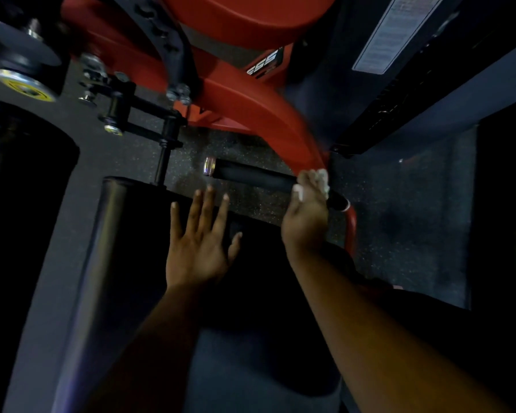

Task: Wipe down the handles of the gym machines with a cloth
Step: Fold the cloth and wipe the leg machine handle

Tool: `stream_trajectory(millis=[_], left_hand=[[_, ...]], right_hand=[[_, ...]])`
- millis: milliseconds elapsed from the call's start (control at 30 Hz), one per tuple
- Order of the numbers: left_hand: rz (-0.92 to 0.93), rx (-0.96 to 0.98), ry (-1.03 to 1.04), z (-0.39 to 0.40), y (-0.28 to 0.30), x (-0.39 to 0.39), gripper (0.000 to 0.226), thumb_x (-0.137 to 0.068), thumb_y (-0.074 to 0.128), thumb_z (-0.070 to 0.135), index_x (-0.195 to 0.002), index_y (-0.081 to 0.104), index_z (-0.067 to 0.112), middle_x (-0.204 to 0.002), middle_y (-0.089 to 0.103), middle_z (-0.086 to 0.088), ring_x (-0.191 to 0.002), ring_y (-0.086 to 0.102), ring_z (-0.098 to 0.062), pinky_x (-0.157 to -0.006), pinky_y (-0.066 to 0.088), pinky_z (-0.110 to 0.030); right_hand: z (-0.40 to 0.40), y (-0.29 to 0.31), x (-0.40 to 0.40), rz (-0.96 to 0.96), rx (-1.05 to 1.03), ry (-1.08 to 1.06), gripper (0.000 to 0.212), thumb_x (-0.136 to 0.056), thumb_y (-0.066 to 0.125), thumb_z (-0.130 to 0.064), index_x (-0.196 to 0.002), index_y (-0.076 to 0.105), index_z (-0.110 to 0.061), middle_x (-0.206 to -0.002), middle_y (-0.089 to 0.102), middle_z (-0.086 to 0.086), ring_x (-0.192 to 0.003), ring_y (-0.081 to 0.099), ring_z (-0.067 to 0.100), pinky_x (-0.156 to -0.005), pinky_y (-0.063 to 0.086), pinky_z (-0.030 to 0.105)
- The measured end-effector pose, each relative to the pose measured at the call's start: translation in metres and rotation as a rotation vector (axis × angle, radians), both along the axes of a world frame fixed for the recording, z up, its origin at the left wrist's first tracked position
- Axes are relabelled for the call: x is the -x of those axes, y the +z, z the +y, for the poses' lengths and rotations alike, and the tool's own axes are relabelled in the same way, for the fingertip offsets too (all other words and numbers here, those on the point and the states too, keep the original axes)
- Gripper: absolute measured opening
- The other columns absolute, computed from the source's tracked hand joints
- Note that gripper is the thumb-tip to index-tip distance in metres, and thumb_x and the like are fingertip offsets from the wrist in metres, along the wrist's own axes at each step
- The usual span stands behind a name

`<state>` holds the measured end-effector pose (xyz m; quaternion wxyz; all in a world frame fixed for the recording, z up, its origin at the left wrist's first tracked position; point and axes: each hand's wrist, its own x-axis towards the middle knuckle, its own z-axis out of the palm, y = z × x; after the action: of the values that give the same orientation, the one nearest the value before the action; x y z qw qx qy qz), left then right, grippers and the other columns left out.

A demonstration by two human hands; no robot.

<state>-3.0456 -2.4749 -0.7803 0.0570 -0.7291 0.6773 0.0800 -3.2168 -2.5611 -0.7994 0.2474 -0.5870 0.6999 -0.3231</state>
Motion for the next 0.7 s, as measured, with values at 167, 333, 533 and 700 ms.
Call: stream_trajectory(millis=[167,333,533,700], left_hand=[[-0.039,-0.048,-0.054,0.029,-0.001,0.012,0.082,-0.099,0.034,0.065,-0.165,0.014,0.020,-0.172,0.007,-0.008,-0.159,0.003,-0.029,-0.124,0.004,-0.064],[-0.056,-0.044,-0.045,0.026,0.000,0.015,0.083,-0.099,0.032,0.067,-0.165,0.012,0.021,-0.173,0.005,-0.008,-0.159,0.000,-0.029,-0.123,0.000,-0.065],[-0.074,-0.049,-0.058,0.025,-0.002,0.014,0.086,-0.099,0.031,0.070,-0.166,0.006,0.021,-0.173,0.003,-0.009,-0.159,-0.003,-0.030,-0.122,0.001,-0.067],[-0.067,-0.029,-0.063,0.024,-0.003,0.013,0.086,-0.097,0.031,0.069,-0.165,0.013,0.021,-0.172,0.008,-0.009,-0.159,0.002,-0.030,-0.122,0.001,-0.067]], right_hand=[[-0.020,0.033,-0.017,-0.104,0.054,0.454,0.037,-0.103,0.050,-0.008,-0.137,0.060,0.000,-0.142,0.061,0.015,-0.138,0.050,0.018,-0.118,0.036,0.028],[-0.045,0.033,0.057,-0.085,0.073,-0.124,0.041,-0.104,0.044,-0.013,-0.141,0.057,-0.003,-0.144,0.058,0.012,-0.137,0.051,0.022,-0.114,0.034,0.013],[-0.007,0.003,0.049,0.166,-0.342,0.045,0.048,-0.105,0.043,-0.020,-0.152,0.044,-0.007,-0.153,0.047,0.017,-0.144,0.041,0.033,-0.118,0.030,0.036],[-0.007,0.019,-0.020,0.155,0.022,0.261,0.039,-0.101,0.046,-0.011,-0.131,0.063,0.007,-0.136,0.062,0.024,-0.133,0.055,0.036,-0.119,0.036,0.047]])
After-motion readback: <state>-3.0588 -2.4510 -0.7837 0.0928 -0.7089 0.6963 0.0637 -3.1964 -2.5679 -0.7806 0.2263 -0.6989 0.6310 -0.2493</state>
